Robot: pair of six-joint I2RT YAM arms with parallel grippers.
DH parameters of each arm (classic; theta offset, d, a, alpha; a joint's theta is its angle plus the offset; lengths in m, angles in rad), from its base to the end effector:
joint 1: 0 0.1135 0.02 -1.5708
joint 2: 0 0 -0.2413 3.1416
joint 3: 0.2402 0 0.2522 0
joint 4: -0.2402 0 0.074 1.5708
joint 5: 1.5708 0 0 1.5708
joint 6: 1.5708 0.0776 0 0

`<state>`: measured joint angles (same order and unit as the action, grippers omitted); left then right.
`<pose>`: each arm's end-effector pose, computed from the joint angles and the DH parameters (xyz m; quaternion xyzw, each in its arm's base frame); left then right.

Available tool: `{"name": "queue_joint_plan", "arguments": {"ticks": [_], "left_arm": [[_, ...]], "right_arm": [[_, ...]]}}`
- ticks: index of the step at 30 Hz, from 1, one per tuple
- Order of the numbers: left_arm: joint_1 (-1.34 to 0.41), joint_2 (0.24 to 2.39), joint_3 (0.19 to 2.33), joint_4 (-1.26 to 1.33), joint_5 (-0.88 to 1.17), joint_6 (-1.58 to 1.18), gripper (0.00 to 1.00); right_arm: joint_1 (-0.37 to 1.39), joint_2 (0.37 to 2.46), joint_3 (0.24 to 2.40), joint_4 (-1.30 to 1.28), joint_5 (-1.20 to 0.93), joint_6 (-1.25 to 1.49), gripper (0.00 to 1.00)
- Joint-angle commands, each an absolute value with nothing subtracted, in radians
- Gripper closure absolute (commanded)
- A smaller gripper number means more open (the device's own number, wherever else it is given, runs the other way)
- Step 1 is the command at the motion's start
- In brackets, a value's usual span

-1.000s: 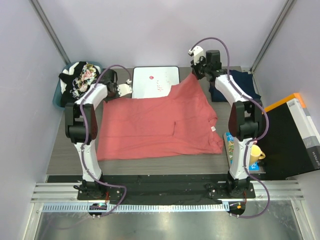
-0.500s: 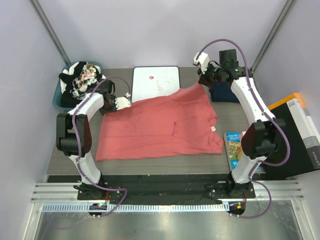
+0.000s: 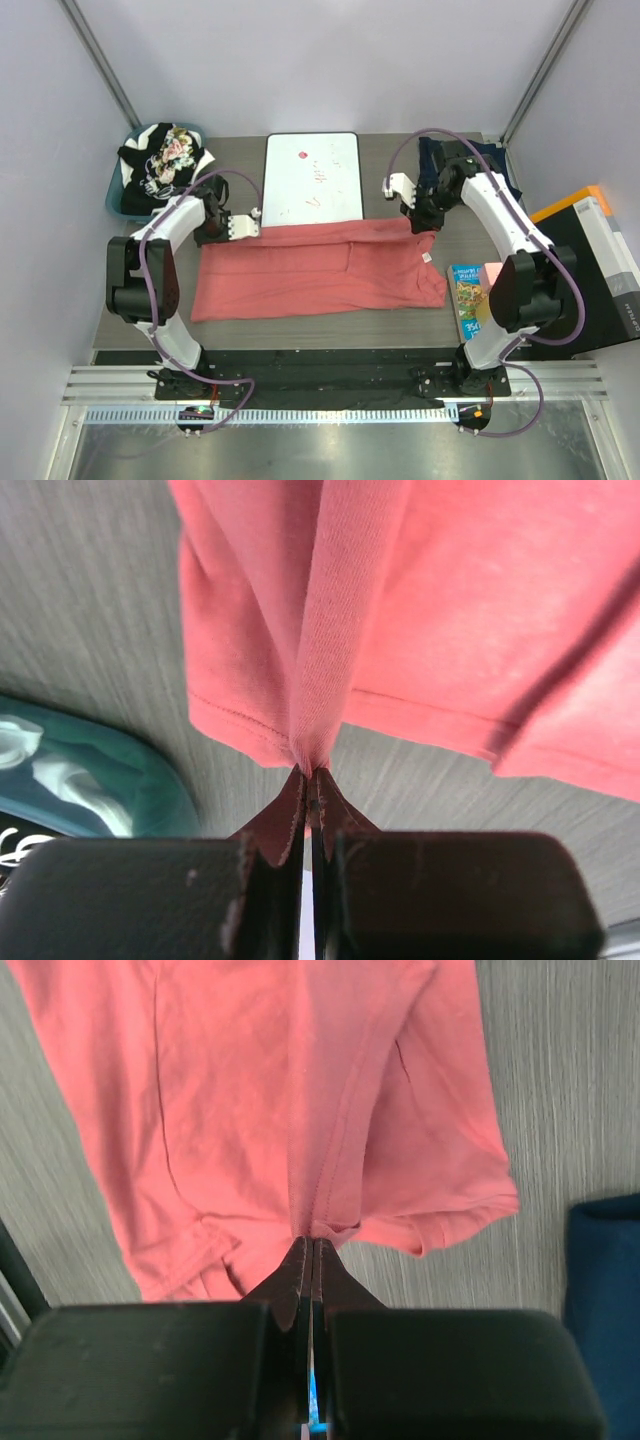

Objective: Fold and stack the t-shirts
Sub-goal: Fold the other side of the tshirt into a rectangle

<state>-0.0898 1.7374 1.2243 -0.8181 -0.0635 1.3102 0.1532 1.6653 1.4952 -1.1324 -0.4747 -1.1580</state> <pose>0.3379 -0.0255 0.1364 0.6364 0.7614 0.0943 0.0798 0.3230 0.0858 0.2335 -0.6121 0.7444 0.1416 0.2261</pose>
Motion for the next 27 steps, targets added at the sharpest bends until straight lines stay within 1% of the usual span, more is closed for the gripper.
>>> {"name": "queue_joint_plan", "arguments": {"ticks": [1,9,16,21,22,23,27], "left_arm": [[-0.089,1.678,1.221,-0.877,-0.081,1.355,1.00],[-0.089,1.670,1.233,-0.925,-0.087,1.373,1.00],[-0.089,1.680,1.252,-1.031,-0.080,1.393,1.00],[-0.092,1.704,1.235,-1.049,-0.103,1.397,1.00],[-0.092,1.710,1.230,-1.051,-0.109,1.397,0.99],[-0.094,1.716,1.229,-1.049,-0.113,1.400,0.97],[-0.095,1.738,1.227,-1.065,-0.124,1.404,0.95]], "right_arm": [[0.150,1.563,1.489,-1.198,-0.422,-1.276,0.99],[0.135,1.552,1.545,-1.255,-0.397,-1.327,0.99],[0.137,1.536,1.482,-1.301,-0.382,-1.381,0.99],[0.143,1.542,1.437,-1.328,-0.390,-1.407,0.99],[0.144,1.542,1.430,-1.331,-0.390,-1.410,0.99],[0.156,1.545,1.414,-1.336,-0.391,-1.414,0.99],[0.196,1.548,1.378,-1.358,-0.390,-1.431,0.98]]}}
